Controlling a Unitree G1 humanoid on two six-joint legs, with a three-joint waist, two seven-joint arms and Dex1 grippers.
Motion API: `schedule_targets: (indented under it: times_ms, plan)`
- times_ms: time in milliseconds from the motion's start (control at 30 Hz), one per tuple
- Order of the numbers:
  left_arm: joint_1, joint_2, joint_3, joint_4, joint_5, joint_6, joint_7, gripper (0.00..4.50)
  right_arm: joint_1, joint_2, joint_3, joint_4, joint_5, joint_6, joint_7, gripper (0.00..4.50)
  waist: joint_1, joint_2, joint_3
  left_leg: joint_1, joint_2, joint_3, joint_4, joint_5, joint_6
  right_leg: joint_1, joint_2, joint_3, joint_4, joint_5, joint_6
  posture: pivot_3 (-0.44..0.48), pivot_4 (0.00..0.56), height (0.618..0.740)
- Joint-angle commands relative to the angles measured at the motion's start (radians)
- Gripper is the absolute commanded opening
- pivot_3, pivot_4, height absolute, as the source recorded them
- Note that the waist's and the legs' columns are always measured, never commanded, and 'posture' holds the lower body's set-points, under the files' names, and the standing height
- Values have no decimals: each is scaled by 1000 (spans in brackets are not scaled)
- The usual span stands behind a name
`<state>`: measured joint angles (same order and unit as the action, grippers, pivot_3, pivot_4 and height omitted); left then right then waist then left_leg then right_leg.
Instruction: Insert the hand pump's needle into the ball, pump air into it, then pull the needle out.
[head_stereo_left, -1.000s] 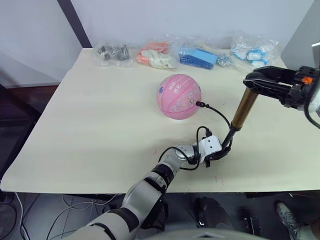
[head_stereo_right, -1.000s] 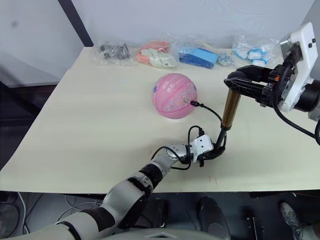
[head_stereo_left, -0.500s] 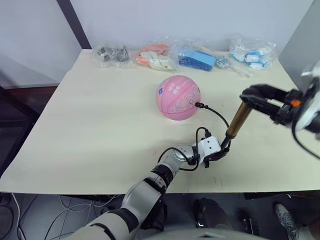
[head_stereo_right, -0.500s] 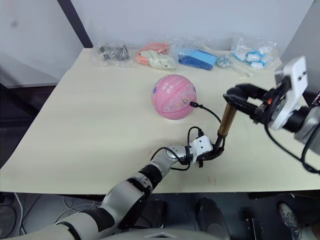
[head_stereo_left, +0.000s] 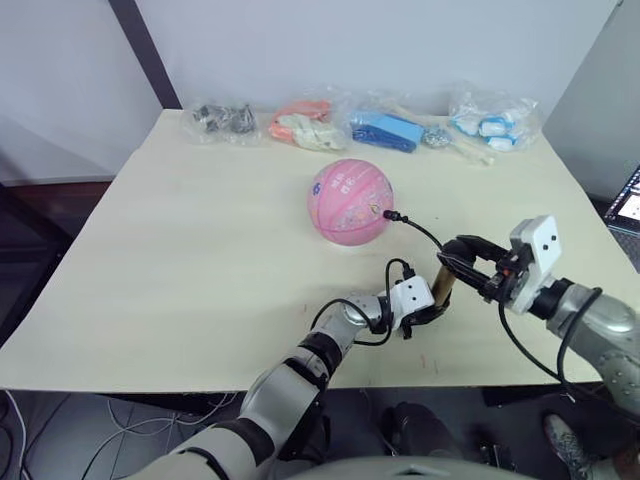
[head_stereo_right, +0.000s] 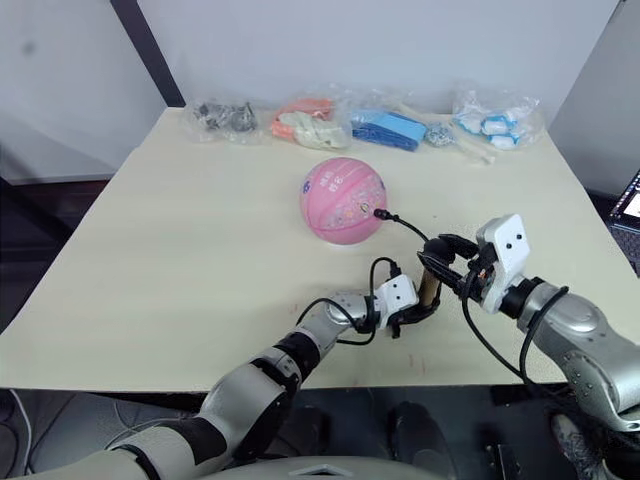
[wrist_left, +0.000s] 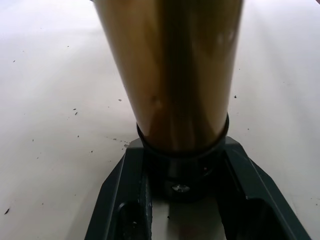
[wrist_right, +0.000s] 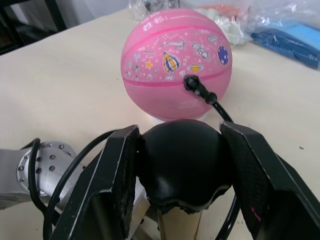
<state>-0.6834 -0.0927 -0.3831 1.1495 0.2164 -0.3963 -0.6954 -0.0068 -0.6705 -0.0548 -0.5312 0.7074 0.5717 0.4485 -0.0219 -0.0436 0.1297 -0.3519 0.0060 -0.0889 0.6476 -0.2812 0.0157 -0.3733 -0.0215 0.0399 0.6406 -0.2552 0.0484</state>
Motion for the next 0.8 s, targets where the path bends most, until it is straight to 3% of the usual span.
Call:
schedule_targets:
  times_ms: [33,267,433,500,800]
  plan:
    - [34,34,-23,63,48,39,-14,1142,83,-9,96,118,-71,87,18,2062,0,0,0,2,0,0,0,0,0,1,0,0,0,0,0,0,150,740]
    - [39,33,-26,64,51,39,-16,1142,-9,-37,-85,29,49,146,8,2062,4,4,4,4,1,0,-4,0,0,1,1,1,0,-1,-2,0,150,740]
    - [41,32,-27,64,52,40,-18,1142,-147,-143,-258,-34,241,278,-10,2062,6,14,13,-1,-2,0,-2,0,0,-2,-2,2,0,-1,-2,0,150,740]
    - [42,32,-27,63,52,40,-18,1142,-198,-175,-302,-40,305,317,-25,2062,8,16,15,-9,-3,0,1,0,0,-8,-4,0,0,0,0,0,150,740]
    - [45,32,-27,59,51,42,-20,1142,-496,-345,-418,27,574,436,-121,2062,7,19,27,-12,-5,1,2,0,0,-9,-9,0,0,1,0,0,150,740]
